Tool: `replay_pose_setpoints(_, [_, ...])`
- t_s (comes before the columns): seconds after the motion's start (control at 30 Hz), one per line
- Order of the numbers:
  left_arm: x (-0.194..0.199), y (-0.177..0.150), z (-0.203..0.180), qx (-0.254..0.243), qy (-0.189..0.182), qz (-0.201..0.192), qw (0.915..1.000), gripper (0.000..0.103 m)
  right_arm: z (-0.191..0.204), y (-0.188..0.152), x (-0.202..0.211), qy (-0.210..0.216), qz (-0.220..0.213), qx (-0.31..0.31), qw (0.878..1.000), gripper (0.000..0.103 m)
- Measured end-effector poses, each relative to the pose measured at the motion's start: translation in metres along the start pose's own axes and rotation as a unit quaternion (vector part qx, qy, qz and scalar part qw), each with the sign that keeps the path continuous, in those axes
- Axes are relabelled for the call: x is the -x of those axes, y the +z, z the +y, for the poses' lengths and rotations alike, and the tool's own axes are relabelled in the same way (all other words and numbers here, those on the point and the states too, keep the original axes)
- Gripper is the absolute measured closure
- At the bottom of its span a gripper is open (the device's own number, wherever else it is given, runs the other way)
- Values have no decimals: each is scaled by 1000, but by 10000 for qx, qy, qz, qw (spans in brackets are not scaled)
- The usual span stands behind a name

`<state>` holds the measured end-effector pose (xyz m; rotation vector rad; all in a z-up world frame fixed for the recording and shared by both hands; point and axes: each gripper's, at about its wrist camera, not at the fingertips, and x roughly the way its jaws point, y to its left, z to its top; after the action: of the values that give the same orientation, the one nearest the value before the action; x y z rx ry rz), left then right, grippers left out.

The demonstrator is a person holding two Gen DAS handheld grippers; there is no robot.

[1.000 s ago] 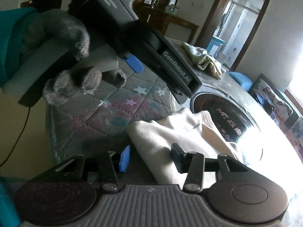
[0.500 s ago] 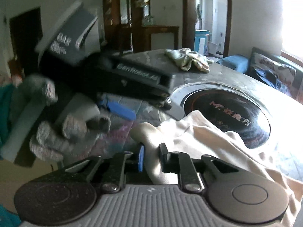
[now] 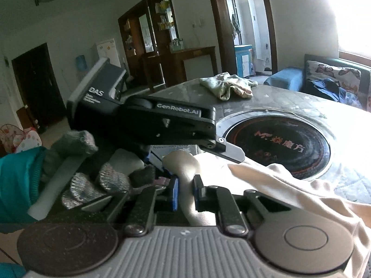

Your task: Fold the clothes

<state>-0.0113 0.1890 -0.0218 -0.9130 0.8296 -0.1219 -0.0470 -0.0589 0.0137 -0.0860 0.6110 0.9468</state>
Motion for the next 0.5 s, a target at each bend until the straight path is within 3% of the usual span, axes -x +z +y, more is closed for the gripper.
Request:
replay_pose_setpoints(0.03, [-1, 0, 2, 80, -78, 36, 9999, 26, 0, -1, 1, 15, -22, -4, 10000, 91])
replay_pose_setpoints(0.17, [-7, -2, 5, 187, -77, 101, 9997, 58, 3, -3, -1, 52, 21, 9, 10000, 91])
replay_pose_setpoints(0.27, [-9, -2, 9, 139, -44, 95, 9998, 71, 4, -7, -3, 50, 53, 35, 10000, 89])
replay_pose_setpoints(0.4, [-8, -3, 12, 22, -34, 68, 10000, 76, 4, -10, -1, 36, 51, 81, 9999, 87])
replay_pose_setpoints(0.5, [-9, -4, 9, -133, -13, 32, 9999, 76, -1, -11, 10, -30, 28, 59, 10000, 79])
